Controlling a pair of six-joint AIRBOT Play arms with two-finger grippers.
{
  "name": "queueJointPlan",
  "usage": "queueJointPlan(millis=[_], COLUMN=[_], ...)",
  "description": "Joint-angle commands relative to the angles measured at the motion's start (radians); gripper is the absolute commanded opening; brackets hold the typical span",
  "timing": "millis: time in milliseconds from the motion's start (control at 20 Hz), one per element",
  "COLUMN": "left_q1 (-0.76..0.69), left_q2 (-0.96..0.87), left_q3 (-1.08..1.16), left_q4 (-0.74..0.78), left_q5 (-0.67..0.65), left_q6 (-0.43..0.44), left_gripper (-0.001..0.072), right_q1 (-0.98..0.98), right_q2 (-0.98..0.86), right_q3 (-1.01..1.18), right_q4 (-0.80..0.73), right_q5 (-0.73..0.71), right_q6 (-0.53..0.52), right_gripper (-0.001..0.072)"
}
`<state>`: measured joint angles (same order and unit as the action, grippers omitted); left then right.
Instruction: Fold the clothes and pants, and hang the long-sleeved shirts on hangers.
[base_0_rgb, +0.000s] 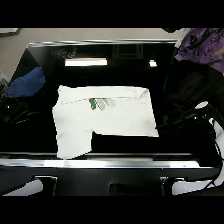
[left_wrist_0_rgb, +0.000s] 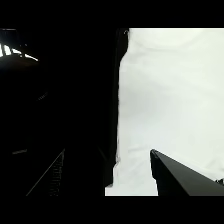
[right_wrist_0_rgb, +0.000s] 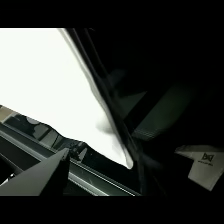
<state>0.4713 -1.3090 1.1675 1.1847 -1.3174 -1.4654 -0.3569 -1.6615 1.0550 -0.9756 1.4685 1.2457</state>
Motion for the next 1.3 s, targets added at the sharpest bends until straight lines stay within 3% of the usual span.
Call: queueJointPlan(millis=[0, 350, 450, 700, 800, 1000, 1150, 1250], left_q1=[0.001, 0.001, 0.001, 0.010, 0.048, 0.167, 0.174, 0.155], left_q2=[0.001, 0.001, 0.001, 0.002, 0.019, 0.045, 0.040, 0.035], left_q3=[-0.002, -0.002, -0.002, -0.011, -0.066, -0.287, -0.406, -0.444], left_q4=[0.000, 0.000, 0.000, -0.011, -0.054, -0.244, -0.353, -0.367], left_q5=[0.002, 0.034, 0.044, 0.067, 0.113, 0.140, 0.164, 0.185], left_q6=[0.000, -0.019, -0.021, -0.034, -0.015, 0.125, 0.224, 0.240], left_gripper=[0.0621, 0.0622, 0.0621, 0.0621, 0.0618, 0.0614, 0.0614, 0.0614], right_q1=[0.001, 0.001, 0.001, 0.001, 0.001, 0.001, 0.001, 0.001], right_q2=[0.000, -0.001, 0.000, 0.003, 0.024, 0.091, 0.114, 0.116], right_q3=[-0.031, -0.123, -0.137, -0.143, -0.143, -0.143, -0.143, -0.143], right_q4=[-0.016, 0.075, 0.073, 0.070, 0.070, 0.064, 0.066, 0.072], right_q5=[-0.029, -0.092, -0.091, -0.100, -0.122, -0.166, -0.166, -0.168], right_q6=[-0.008, -0.023, -0.010, -0.013, -0.011, -0.023, -0.023, -0.023], right_gripper=[0.0465, 0.0454, 0.0386, 0.0026, 0.0025, 0.0025, 0.0025, 0.0025])
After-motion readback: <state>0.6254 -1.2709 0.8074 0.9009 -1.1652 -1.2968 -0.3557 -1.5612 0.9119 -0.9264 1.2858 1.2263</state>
